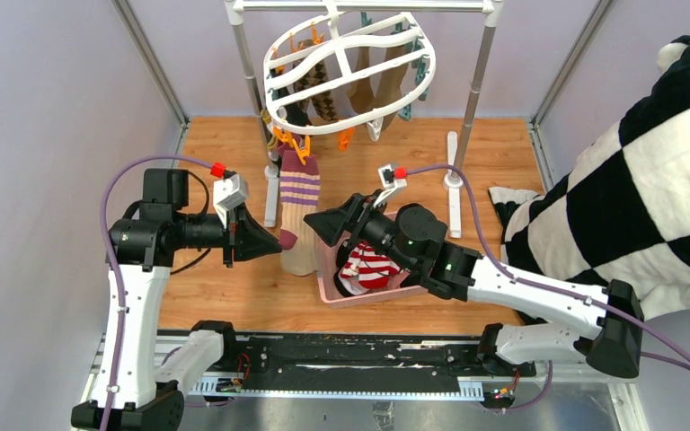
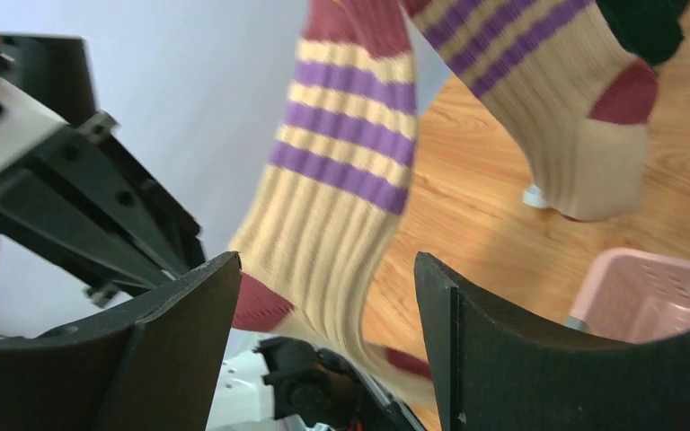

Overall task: Remove the socks clipped to the hanger
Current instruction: Remove the sock from the hanger.

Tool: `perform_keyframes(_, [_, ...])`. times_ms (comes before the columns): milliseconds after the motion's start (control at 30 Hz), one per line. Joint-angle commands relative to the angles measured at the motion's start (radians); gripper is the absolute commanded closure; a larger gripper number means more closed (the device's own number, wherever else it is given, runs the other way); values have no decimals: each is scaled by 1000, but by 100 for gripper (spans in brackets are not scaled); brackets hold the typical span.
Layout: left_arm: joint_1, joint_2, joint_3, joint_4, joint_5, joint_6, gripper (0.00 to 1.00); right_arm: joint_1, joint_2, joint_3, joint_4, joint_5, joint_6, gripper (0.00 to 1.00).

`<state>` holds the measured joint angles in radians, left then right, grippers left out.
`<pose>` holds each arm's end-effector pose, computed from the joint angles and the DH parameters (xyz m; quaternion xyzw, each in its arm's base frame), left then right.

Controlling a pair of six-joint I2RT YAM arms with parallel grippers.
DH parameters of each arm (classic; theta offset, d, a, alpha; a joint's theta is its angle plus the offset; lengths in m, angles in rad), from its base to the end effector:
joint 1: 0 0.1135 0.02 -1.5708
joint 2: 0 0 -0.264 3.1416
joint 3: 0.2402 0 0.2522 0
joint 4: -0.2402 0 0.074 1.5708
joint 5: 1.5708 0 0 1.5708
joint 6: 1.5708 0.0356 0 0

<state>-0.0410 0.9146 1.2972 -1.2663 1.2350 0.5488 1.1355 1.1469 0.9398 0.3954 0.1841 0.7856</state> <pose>0.1167 -0.0384 0.4035 0.4097 0.6779 -0.4587 0.4028 0.1200 0.2426 0.3829 -0.0407 0.6374 0.5951 0.4877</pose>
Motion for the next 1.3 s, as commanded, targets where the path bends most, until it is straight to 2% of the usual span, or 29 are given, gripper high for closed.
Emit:
perform_keyframes(0, [0,6,10,-4,22,0,100,-4,31,18,-101,62,-56,24])
perform_keyframes(300, [1,-6,-16,-4,27,13,100,-3,108,114,33,127,-211,22])
perform_keyframes(600, [0,-12,-22,-4,24,8,100,99,206,229,190,350,-603,22])
perform_keyframes(867, [1,-14,-23,-4,26,8,100,136,289,315,245,406,-836,24])
perform_keyframes(1267, [0,-30,-18,-4,24,-3,100,81,396,500,166,350,-863,26])
